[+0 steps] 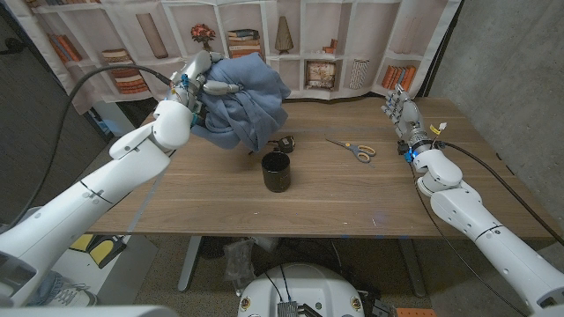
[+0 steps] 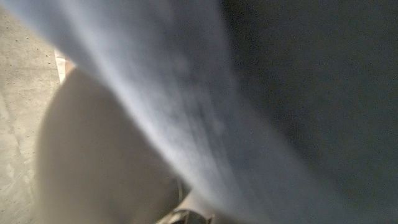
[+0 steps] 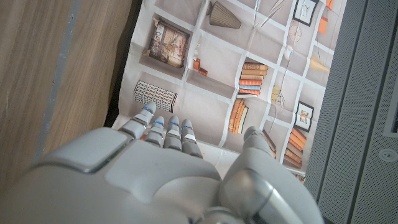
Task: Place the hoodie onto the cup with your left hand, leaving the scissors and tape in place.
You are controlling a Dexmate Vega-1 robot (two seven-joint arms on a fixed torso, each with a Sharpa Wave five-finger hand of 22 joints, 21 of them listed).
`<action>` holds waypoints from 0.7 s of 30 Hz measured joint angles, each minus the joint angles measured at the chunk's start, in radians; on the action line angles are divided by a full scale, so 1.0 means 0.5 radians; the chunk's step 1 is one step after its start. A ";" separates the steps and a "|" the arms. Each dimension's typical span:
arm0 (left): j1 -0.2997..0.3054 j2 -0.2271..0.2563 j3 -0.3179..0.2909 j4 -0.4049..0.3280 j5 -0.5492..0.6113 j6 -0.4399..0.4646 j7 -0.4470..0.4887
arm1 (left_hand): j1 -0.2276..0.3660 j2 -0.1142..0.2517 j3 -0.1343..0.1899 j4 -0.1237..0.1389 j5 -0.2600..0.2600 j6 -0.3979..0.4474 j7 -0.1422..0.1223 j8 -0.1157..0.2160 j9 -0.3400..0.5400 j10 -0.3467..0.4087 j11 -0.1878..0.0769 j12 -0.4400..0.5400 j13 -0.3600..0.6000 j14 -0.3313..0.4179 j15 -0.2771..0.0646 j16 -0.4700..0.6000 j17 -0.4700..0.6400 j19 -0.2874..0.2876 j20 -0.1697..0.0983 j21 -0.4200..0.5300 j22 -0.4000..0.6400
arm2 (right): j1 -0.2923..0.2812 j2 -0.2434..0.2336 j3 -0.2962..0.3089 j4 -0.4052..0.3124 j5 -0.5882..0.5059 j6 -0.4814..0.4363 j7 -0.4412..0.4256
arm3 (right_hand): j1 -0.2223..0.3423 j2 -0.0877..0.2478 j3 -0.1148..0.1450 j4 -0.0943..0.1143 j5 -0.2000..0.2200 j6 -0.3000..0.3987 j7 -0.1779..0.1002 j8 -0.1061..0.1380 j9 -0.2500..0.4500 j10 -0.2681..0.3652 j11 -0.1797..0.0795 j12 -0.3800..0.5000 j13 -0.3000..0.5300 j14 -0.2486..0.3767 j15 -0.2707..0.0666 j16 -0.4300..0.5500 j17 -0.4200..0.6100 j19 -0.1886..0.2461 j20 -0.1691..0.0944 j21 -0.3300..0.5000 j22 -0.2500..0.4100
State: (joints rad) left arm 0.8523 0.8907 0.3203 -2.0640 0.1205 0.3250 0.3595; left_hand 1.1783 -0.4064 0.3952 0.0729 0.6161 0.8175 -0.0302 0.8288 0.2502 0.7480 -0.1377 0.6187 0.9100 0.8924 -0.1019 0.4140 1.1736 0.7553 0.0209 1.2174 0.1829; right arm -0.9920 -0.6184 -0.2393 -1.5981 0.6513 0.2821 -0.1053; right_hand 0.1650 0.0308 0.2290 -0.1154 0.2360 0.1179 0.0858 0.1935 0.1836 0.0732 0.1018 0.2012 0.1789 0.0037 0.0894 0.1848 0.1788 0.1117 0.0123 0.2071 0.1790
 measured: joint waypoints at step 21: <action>0.076 -0.020 -0.073 0.029 -0.037 -0.290 -0.088 | -0.014 0.014 0.000 0.000 -0.001 0.007 -0.007 -0.001 0.000 0.018 -0.012 -0.002 0.010 0.014 -0.007 -0.015 0.000 -0.011 -0.011 0.038 0.003 | 0.023 -0.002 -0.018 -0.009 -0.009 -0.032 0.002 | 0.000 0.000 0.000 0.000 0.000 0.000 0.000 0.000 0.000 0.000 0.000 0.000 0.000 0.000 0.000 0.000 0.000 0.000 0.000 0.000 0.000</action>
State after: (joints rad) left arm 0.8903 0.8805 0.2838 -2.0495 0.1022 0.1801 0.3157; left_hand 1.1713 -0.3994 0.3952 0.0729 0.6157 0.8211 -0.0335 0.8282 0.2503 0.7572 -0.1435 0.6175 0.9150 0.8994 -0.1054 0.4063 1.1736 0.7499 0.0155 1.2362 0.1844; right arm -0.9807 -0.6192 -0.2485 -1.6027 0.6470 0.2661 -0.1040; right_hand 0.1650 0.0308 0.2290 -0.1154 0.2360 0.1178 0.0858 0.1935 0.1836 0.0732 0.1017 0.2012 0.1789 0.0036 0.0894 0.1848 0.1788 0.1117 0.0124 0.2070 0.1790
